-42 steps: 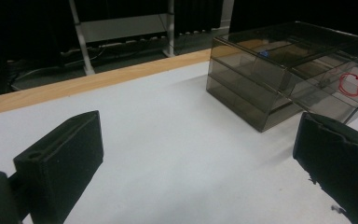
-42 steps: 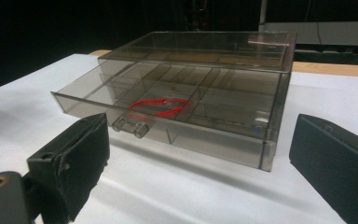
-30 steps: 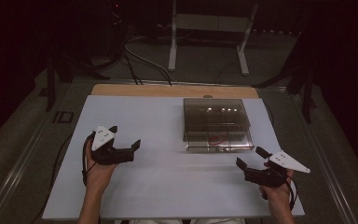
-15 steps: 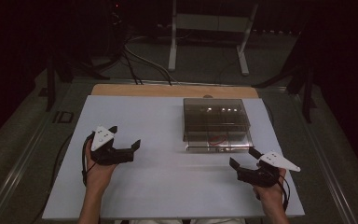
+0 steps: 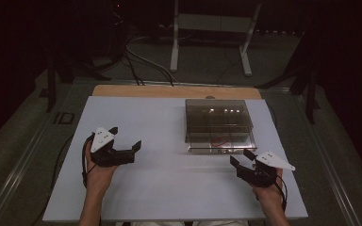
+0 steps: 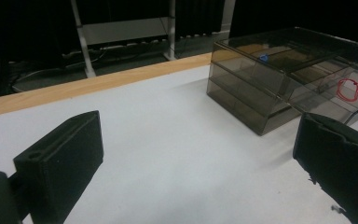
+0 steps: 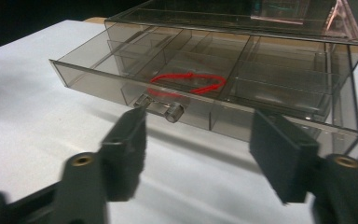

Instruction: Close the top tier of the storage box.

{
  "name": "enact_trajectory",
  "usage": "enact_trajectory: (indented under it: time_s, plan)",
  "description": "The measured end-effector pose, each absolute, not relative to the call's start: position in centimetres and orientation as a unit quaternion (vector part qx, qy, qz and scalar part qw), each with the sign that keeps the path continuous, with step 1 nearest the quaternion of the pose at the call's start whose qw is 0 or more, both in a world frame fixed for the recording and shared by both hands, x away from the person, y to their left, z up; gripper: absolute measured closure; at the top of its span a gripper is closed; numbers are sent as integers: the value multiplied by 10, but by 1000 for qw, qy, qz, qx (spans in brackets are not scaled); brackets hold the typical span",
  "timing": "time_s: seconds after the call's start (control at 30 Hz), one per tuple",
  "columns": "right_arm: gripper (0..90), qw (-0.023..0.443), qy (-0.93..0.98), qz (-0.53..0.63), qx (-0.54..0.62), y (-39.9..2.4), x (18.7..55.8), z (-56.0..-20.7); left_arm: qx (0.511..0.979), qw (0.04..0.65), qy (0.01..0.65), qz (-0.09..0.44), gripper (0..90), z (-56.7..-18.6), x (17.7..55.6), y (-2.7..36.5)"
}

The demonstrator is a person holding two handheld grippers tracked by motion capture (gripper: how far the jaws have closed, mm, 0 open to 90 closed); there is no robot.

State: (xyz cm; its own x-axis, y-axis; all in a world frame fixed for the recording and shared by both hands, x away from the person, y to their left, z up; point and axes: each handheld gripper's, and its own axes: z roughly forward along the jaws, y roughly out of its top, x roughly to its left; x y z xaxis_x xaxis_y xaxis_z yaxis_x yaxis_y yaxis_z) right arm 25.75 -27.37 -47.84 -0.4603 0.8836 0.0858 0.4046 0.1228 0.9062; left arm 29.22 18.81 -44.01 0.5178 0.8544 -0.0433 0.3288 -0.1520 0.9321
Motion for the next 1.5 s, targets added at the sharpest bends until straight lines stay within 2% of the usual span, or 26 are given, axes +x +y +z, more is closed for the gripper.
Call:
enact_trajectory:
  time_s: [0.4,1.5]
  plan:
    - [900,256,701,473,468,-266,264,-485,704,507,419,266,33,-438,291,192]
    - [900,256,709,454,475,-254,272,-499,704,508,420,266,33,-439,291,192]
